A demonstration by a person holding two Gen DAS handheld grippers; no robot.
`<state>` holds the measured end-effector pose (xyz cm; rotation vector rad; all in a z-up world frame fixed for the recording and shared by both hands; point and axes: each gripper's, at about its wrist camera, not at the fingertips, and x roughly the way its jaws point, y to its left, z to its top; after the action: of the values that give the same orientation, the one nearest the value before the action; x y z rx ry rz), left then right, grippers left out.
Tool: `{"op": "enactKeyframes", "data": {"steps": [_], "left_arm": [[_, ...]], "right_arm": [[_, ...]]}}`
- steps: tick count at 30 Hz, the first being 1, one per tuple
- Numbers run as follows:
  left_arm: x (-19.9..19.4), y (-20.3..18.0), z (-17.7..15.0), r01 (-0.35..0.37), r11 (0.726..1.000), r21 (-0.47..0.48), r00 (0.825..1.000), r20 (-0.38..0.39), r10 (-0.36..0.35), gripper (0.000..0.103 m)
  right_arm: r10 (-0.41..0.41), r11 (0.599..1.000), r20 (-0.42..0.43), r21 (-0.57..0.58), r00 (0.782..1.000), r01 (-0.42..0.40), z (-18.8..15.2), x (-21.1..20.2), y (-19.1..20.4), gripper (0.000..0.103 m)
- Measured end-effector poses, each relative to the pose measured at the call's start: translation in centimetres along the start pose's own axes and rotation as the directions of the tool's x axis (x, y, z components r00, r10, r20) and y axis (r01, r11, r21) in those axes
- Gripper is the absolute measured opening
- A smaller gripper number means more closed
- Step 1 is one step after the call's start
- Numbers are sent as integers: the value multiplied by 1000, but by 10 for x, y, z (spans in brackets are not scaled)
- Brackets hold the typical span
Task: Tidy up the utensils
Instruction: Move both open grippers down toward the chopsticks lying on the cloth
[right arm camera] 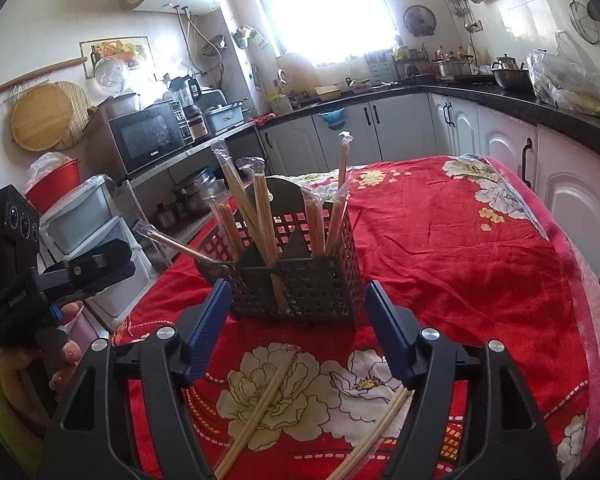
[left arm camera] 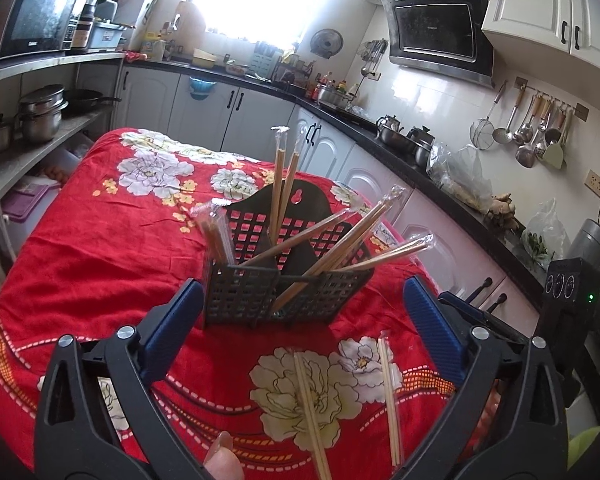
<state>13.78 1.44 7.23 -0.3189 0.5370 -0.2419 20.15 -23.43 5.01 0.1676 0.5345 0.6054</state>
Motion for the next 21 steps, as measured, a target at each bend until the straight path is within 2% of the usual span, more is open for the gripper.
{"op": "enactKeyframes", "data": {"steps": [8, 21], "left_arm": [[2, 5, -10, -17, 1000, -10, 1000, -27, 16, 92], [15, 13, -31, -27, 999, -34, 996, -88, 24, 92]], "right_arm": [[-15, 1000, -28, -1, 1000, 15, -9, 3, -4, 72], [-44, 999, -87, 4, 995, 45, -25, 7, -13, 73]]}}
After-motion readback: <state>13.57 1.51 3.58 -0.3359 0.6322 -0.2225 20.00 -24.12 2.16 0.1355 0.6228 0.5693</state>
